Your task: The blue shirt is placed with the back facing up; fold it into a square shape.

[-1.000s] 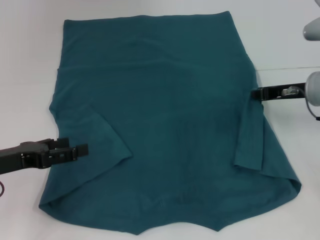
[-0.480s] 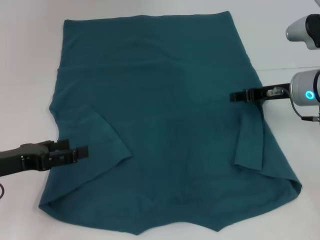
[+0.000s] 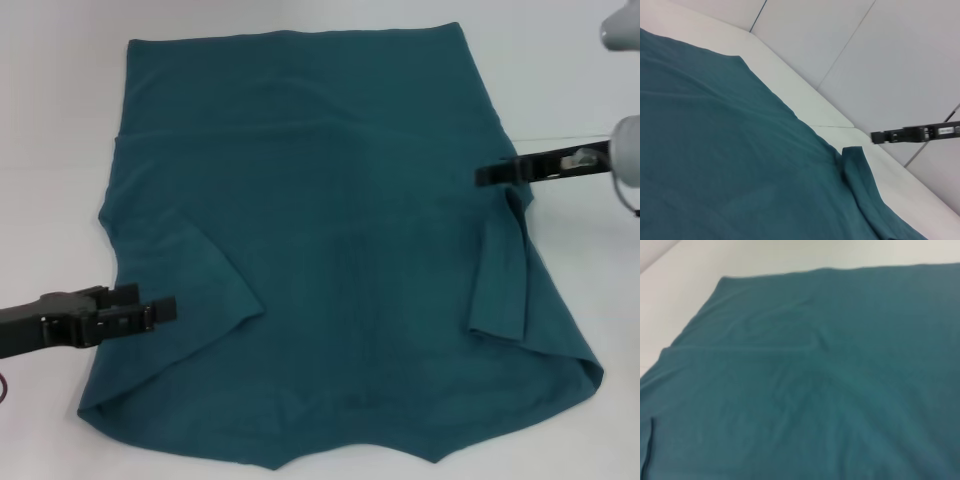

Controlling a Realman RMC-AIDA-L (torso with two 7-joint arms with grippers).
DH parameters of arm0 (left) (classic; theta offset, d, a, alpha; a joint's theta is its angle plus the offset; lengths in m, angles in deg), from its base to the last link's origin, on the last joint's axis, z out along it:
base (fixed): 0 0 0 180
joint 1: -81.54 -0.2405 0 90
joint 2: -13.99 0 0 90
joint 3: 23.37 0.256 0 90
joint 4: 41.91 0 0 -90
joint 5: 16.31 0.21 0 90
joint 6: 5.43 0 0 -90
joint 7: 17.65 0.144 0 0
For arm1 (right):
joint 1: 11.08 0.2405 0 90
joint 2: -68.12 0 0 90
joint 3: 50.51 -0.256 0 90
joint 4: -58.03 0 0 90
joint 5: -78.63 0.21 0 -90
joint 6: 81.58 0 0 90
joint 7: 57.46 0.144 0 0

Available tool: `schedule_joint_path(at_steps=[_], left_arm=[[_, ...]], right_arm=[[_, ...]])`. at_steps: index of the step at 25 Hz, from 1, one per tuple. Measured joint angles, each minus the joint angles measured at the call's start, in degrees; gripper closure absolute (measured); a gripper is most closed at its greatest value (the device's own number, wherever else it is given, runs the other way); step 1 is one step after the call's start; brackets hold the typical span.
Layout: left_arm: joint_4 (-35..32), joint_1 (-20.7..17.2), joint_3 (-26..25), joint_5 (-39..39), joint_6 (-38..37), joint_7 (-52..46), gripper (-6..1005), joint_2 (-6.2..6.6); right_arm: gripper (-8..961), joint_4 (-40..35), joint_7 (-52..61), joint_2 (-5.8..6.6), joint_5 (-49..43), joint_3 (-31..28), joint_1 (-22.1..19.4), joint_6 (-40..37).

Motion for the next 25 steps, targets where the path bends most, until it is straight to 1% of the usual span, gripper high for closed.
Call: schedule_joint_path(at_steps=[3, 4, 5, 8, 11, 14, 20, 25], left_arm=[[0.0, -0.2, -0.1, 0.0, 0.0, 0.0, 66, 0.0], [0.0, -0.2, -0.1, 0.0, 0.0, 0.0, 66, 0.0], [0.0, -0.2, -0.1, 0.0, 0.1, 0.0, 66, 0.0], [0.0, -0.2, -0.1, 0.0, 0.3, 0.0, 66, 0.0], [0.0, -0.1, -0.1, 0.0, 0.5, 0.0, 66, 0.0], [0.0, 0.0, -0.1, 0.0, 0.5, 0.0, 66, 0.0], [0.0, 0.1, -0.1, 0.0, 0.6, 0.0, 66, 0.0], [0.0, 0.1, 0.0, 0.0, 0.6, 0.0, 66, 0.0]], right_arm=[[418, -4.8, 3.3, 0.72, -4.7, 0.0, -0.2, -6.7], [418, -8.1, 5.1, 0.35, -9.2, 0.0, -0.2, -10.5], [418, -8.1, 5.1, 0.35, -9.2, 0.0, -0.2, -10.5], [419, -11.4, 6.9, -1.1, -16.1, 0.0, -0.1, -12.3], [404, -10.9, 7.3, -2.2, -20.1, 0.1, 0.0, -11.2], [380, -7.5, 7.0, -2.45, -20.2, 1.0, -0.1, -8.1], [334, -2.0, 6.8, -2.48, -20.1, 2.0, 0.3, -3.0], [196, 2.3, 6.7, -2.58, -18.8, 3.0, 0.6, 2.1]])
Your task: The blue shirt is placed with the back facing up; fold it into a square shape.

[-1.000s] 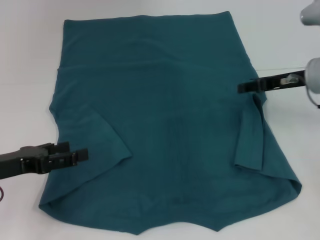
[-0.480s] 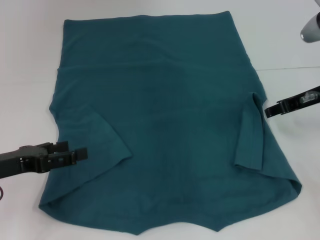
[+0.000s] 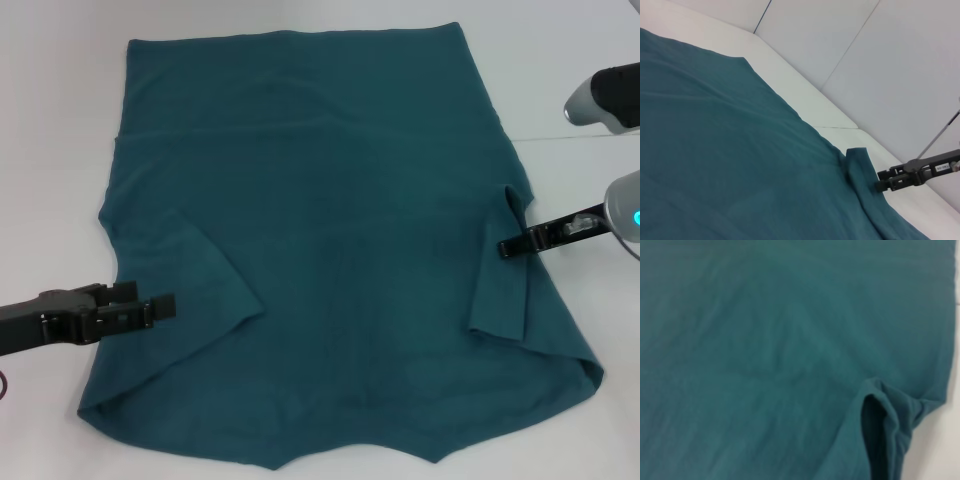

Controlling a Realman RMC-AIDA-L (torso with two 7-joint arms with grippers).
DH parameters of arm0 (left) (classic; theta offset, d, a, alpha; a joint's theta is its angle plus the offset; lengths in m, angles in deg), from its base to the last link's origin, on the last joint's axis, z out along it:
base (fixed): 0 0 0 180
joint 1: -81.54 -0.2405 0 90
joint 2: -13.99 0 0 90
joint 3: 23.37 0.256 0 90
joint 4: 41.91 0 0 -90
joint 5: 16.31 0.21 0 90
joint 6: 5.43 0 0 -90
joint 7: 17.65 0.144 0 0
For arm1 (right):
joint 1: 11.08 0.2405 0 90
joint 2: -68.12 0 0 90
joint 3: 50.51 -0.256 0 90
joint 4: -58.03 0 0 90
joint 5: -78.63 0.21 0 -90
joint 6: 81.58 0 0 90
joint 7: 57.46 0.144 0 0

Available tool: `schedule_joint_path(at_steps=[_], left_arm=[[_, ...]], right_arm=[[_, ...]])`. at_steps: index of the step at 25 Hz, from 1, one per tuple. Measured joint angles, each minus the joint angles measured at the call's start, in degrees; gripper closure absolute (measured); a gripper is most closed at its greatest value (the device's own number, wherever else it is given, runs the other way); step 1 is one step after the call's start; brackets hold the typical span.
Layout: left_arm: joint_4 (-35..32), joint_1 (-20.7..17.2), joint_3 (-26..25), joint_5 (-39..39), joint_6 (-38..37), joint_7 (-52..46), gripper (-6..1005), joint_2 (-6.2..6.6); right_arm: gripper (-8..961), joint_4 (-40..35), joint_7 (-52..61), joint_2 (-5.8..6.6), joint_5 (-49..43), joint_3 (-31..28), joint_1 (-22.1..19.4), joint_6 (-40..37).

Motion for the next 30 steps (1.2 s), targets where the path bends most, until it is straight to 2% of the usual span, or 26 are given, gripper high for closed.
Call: schedule_joint_path(at_steps=[3, 21, 30], left_arm=[[0.0, 0.0, 0.0, 0.0, 0.0, 0.0, 66, 0.0], [0.0, -0.1, -0.1, 0.0, 0.0, 0.0, 65, 0.0], [0.0, -0.2, -0.1, 0.0, -0.1, 0.0, 65, 0.0]], right_arm=[[114, 1.7, 0.0, -0.02, 1.0, 0.7, 0.1, 2.0], [125, 5.4, -0.7, -0.05, 3.3, 1.4, 0.6, 5.6], [127, 6.3, -3.6, -0.04, 7.9, 1.4, 0.6, 5.7]])
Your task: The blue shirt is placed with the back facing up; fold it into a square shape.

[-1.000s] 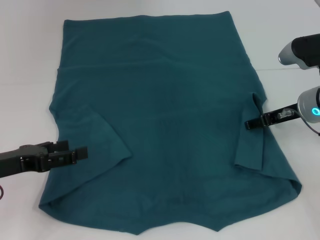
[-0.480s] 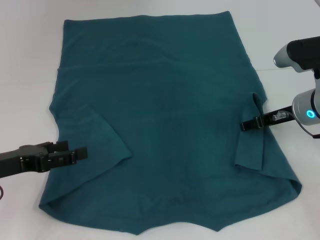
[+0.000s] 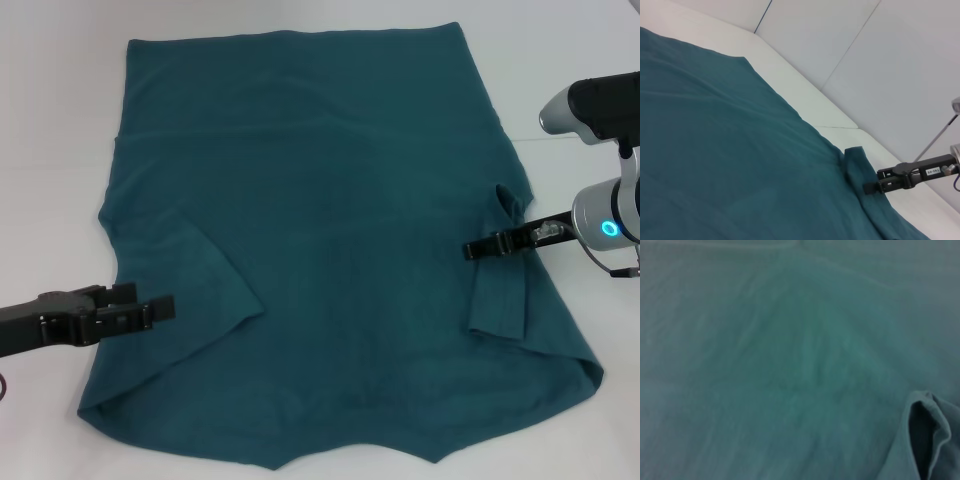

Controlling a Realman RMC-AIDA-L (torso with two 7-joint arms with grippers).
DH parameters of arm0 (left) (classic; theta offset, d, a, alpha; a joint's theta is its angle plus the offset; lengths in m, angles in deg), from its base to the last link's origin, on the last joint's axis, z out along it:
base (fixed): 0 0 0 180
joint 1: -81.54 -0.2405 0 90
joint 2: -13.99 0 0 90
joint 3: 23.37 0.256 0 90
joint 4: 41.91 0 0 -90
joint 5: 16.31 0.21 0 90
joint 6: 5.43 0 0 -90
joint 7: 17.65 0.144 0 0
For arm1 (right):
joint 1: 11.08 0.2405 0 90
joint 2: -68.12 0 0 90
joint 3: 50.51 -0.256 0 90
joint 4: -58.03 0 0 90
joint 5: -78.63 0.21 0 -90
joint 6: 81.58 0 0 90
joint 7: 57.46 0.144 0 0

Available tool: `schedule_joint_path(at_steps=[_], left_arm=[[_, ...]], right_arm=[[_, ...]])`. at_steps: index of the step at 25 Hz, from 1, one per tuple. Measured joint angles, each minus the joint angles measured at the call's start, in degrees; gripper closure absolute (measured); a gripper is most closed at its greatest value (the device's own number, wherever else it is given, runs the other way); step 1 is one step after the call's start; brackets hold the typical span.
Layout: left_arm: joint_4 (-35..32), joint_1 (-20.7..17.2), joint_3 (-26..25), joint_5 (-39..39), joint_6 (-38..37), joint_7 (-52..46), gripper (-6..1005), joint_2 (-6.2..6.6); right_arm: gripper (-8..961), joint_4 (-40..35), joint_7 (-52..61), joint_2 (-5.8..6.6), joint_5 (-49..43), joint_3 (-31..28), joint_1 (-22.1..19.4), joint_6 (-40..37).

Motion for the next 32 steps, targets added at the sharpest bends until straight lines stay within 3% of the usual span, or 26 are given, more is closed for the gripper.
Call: schedule_joint_path(at_steps=[19, 30, 32], left_arm=[[0.0, 0.2, 0.0, 0.0, 0.2, -0.1, 66, 0.0], [0.0, 0.3, 0.0, 0.0, 0.8, -0.3, 66, 0.07], [0.0, 0.3, 0.0, 0.0, 0.8, -0.3, 67, 0.08]], right_arm=[[298, -0.3, 1.4, 0.09, -1.4, 1.4, 0.3, -0.4], [767, -0.5, 1.3, 0.09, -1.0, 1.4, 0.8, -1.0], [809, -0.6, 1.3, 0.09, -1.0, 1.4, 1.2, -1.3]])
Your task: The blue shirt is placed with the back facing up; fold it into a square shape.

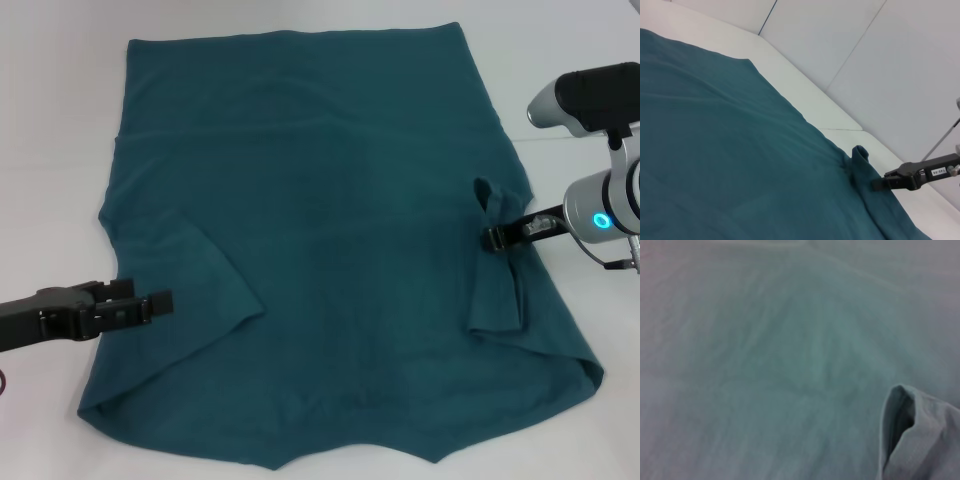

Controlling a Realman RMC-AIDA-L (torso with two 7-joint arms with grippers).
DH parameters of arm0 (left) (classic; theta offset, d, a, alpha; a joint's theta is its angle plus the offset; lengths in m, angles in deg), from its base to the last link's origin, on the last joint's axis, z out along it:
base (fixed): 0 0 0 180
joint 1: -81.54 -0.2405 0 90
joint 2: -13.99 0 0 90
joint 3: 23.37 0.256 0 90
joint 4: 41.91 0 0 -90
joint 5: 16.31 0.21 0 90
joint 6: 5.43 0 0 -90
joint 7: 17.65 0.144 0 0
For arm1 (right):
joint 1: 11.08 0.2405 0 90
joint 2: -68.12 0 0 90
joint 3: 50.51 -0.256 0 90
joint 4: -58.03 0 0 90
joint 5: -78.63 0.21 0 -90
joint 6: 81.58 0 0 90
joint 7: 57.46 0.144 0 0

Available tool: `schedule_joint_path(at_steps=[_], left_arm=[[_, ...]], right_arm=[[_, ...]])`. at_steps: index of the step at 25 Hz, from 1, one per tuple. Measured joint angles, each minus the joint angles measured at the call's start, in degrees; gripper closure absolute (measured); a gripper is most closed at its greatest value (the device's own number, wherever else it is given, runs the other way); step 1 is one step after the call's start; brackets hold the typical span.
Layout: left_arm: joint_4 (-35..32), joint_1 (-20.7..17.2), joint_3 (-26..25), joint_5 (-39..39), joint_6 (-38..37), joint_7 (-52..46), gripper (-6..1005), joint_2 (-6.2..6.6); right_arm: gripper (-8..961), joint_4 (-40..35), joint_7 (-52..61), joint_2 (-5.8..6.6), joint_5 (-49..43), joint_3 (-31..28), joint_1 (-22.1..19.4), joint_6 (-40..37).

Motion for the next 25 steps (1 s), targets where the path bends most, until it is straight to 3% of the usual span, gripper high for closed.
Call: schedule_joint_path(at_steps=[6, 17, 25], left_arm=[[0.0, 0.1, 0.0, 0.0, 0.0, 0.0, 67, 0.09], [0.0, 0.0, 0.0, 0.0, 0.0, 0.3, 67, 0.09], [0.0, -0.1, 0.0, 0.0, 0.0, 0.4, 68, 0.11]], right_arm=[[933, -0.1, 0.0, -0.05, 0.1, 0.0, 1.5, -0.2], [841, 0.1, -0.5, -0.07, 3.1, 0.0, 3.5, 0.8], [499, 0.5, -0.7, 0.01, 3.1, 0.0, 4.1, 1.1]])
